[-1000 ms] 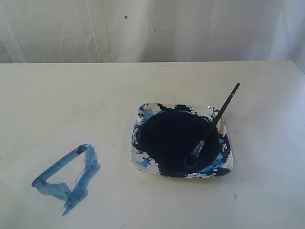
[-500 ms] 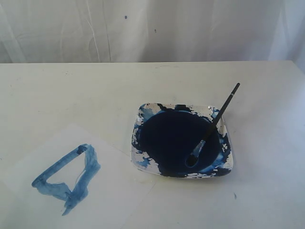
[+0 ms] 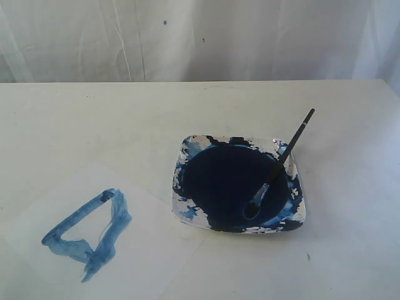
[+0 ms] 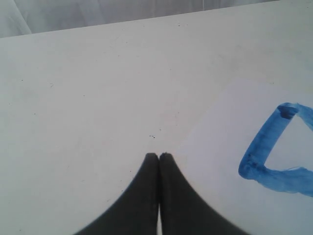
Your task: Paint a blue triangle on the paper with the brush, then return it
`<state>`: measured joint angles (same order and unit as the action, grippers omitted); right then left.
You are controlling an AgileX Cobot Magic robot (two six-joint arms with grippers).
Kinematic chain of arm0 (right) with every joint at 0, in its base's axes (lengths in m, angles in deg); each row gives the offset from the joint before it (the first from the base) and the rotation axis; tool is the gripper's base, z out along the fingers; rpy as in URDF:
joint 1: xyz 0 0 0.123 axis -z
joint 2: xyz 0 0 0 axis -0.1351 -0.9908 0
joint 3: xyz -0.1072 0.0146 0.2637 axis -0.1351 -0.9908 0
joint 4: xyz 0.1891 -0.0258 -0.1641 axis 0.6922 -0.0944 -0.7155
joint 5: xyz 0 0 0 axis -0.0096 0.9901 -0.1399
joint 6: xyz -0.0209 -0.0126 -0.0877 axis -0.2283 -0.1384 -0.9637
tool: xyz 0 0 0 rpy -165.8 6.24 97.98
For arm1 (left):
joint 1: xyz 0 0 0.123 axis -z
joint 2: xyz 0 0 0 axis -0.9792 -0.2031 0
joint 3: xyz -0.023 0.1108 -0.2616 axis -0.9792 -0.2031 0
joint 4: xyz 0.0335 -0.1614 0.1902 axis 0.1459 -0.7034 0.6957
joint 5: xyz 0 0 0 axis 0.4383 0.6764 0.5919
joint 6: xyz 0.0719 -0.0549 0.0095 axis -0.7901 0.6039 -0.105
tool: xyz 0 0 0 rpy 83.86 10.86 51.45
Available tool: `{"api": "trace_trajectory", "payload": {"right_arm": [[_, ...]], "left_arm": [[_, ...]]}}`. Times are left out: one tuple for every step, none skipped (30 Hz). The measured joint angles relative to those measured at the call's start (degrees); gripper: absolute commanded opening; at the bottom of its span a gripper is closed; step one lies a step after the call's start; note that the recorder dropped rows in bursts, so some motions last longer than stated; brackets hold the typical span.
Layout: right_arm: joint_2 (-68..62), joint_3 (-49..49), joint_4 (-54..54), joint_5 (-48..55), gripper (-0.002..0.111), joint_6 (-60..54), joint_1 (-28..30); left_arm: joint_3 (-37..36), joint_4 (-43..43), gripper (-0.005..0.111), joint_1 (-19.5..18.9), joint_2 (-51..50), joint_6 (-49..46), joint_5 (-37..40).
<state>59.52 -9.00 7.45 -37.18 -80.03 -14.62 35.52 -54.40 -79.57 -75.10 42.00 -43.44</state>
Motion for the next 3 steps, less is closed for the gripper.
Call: {"api": "trace_trajectory", "payload": {"right_arm": [[0.0,0.0,0.0,0.0,0.003,0.0,0.0],[0.0,0.0,0.0,0.0,0.003,0.0,0.0],[0.0,0.0,0.0,0.0,0.003,0.0,0.0]], "left_arm": [[0.0,0.0,0.0,0.0,0.0,0.0,0.0],[0.0,0.0,0.0,0.0,0.0,0.0,0.0],[0.0,0.0,0.0,0.0,0.0,0.0,0.0]]}}
